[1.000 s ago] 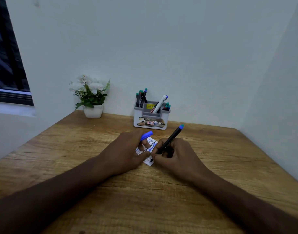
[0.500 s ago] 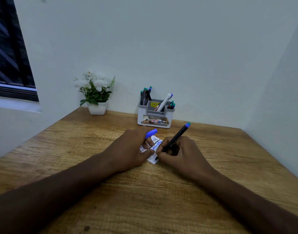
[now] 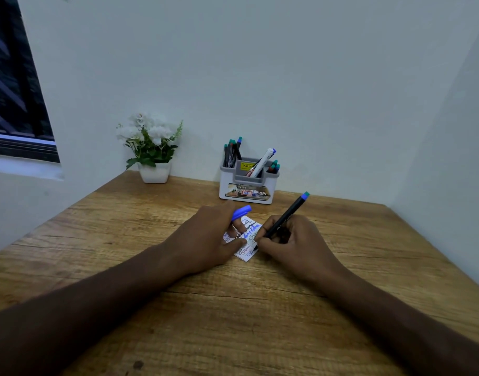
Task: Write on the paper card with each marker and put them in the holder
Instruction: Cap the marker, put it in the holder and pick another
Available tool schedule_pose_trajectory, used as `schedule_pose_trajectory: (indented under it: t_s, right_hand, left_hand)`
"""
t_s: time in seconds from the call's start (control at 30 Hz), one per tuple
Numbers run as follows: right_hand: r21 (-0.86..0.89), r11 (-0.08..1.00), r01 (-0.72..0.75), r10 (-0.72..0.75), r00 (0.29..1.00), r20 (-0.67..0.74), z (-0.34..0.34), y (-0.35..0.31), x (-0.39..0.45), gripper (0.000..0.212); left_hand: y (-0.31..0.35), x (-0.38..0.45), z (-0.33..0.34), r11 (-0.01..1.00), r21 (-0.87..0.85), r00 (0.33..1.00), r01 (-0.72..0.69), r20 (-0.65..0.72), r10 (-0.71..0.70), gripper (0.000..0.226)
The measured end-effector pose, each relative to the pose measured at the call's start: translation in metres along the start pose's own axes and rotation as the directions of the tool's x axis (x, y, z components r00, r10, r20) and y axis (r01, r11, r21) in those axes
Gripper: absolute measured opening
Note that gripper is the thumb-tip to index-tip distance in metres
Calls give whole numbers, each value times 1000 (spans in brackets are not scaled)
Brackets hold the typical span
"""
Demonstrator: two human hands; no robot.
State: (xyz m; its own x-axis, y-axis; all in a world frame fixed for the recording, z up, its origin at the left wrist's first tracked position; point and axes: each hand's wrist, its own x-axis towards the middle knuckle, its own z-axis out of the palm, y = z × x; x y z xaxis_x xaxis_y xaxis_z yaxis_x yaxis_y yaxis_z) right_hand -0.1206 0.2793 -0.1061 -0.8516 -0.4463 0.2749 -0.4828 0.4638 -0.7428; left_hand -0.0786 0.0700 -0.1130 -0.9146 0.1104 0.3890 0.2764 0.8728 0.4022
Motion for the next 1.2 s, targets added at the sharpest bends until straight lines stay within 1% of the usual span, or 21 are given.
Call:
schedule_pose_trajectory:
  t_s: [0.2, 0.27, 0.33, 0.4, 0.5, 0.57, 0.67, 0.7, 0.8, 0.9, 1.0, 1.2]
  right_hand:
    - [-2, 1000, -8, 8, 1000, -8, 0, 1, 0, 3]
    - [-7, 1000, 10, -11, 1000, -13, 0, 1, 0, 3]
    - [6, 1000, 25, -25, 998, -50, 0, 1, 0, 3]
    - [7, 1000, 27, -27, 997, -78, -1, 2, 1, 2]
    - [-27, 999, 21, -22, 999, -42, -1, 2, 1, 2]
    - [-25, 1000, 5, -6, 1000, -31, -2, 2, 2, 4]
    - [-17, 1000, -6, 5, 999, -31, -4, 2, 1, 2]
    - [-15, 1000, -7, 6, 1000, -29, -4, 2, 1, 3]
    - [-18, 1000, -2, 2, 1000, -13, -3, 0, 0, 2]
    - [-10, 1000, -17, 17, 999, -46, -4, 0, 1, 3]
    - [2, 999, -35, 35, 998, -45, -4, 0, 1, 3]
    - [-10, 1000, -25, 25, 998, -52, -4, 2, 2, 6]
  left_hand:
    - [0, -1, 0, 1000, -11, 1000, -1, 5, 1, 37]
    - [-1, 0, 0, 1000, -15, 1000, 11, 12, -11, 41]
    - [-1, 0, 0, 1000, -4, 1000, 11, 9, -11, 42]
    - [-1, 0, 1, 1000, 19, 1000, 10, 4, -10, 38]
    - [0, 0, 1, 999, 46, 1000, 13, 5, -13, 33]
    - [1, 0, -1, 999, 35, 1000, 9, 12, -9, 36]
    - [3, -1, -3, 1000, 15, 999, 16, 31, -17, 49]
    - [3, -1, -3, 1000, 16, 999, 15, 32, -15, 49]
    - [3, -1, -3, 1000, 19, 1000, 13, 27, -14, 43]
    - [2, -1, -3, 1000, 21, 1000, 14, 20, -15, 38]
    - [2, -1, -2, 1000, 21, 1000, 7, 10, -7, 34]
    - [3, -1, -3, 1000, -8, 1000, -1, 22, 2, 40]
